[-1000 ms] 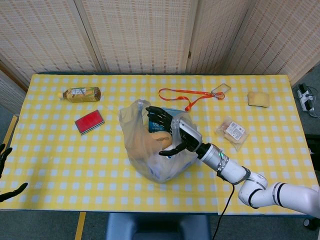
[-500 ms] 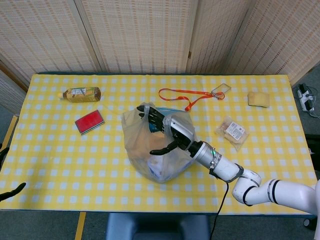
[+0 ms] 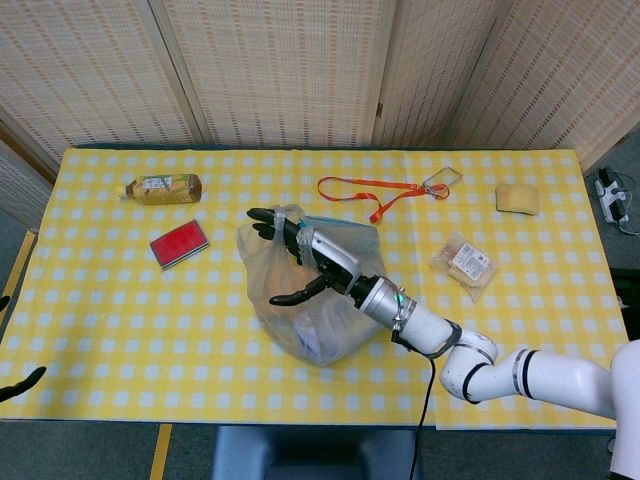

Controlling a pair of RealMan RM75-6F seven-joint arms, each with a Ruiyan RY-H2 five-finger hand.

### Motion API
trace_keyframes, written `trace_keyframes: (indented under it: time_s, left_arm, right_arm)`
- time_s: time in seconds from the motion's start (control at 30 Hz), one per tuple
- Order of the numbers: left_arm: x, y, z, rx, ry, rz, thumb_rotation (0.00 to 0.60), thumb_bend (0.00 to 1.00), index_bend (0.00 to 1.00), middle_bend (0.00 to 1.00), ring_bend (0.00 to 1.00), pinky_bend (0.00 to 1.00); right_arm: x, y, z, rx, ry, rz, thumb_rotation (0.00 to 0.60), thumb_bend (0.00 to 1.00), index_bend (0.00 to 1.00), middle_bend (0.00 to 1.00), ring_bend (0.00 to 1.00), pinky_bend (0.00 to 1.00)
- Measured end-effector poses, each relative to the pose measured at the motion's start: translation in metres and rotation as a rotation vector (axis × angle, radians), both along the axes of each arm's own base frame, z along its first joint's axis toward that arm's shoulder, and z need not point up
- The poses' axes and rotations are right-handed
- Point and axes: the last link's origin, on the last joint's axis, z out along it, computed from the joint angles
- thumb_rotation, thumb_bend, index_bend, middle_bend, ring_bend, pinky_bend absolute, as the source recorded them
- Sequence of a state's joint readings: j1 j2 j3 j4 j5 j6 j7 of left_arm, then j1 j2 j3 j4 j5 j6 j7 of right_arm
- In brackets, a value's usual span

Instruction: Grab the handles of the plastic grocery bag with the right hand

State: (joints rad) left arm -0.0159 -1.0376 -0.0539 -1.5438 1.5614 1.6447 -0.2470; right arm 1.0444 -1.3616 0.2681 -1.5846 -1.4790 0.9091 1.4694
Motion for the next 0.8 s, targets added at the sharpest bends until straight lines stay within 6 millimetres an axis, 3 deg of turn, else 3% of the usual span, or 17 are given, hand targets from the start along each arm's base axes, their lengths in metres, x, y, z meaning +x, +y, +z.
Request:
trace_keyframes:
  time_s: [0.4, 0.8]
  left_arm:
    - [0.0, -0.003, 0.003, 0.004, -0.007, -0.009, 0.6, 0.17, 0.0, 0.0, 0.0, 0.0]
    - [-0.001, -0.007, 0.007, 0.012, -0.018, -0.009, 0.6, 0.17, 0.0, 0.0, 0.0, 0.0]
  right_arm:
    - [0.027, -0.004, -0.016, 0.007, 0.017, 0.024, 0.6, 0.0, 0.02, 0.02, 0.03, 0.0]
    - [0.064, -0.018, -0.048, 0.047, 0.0, 0.026, 0.6, 0.0, 0.22, 0.12, 0.07, 0.0]
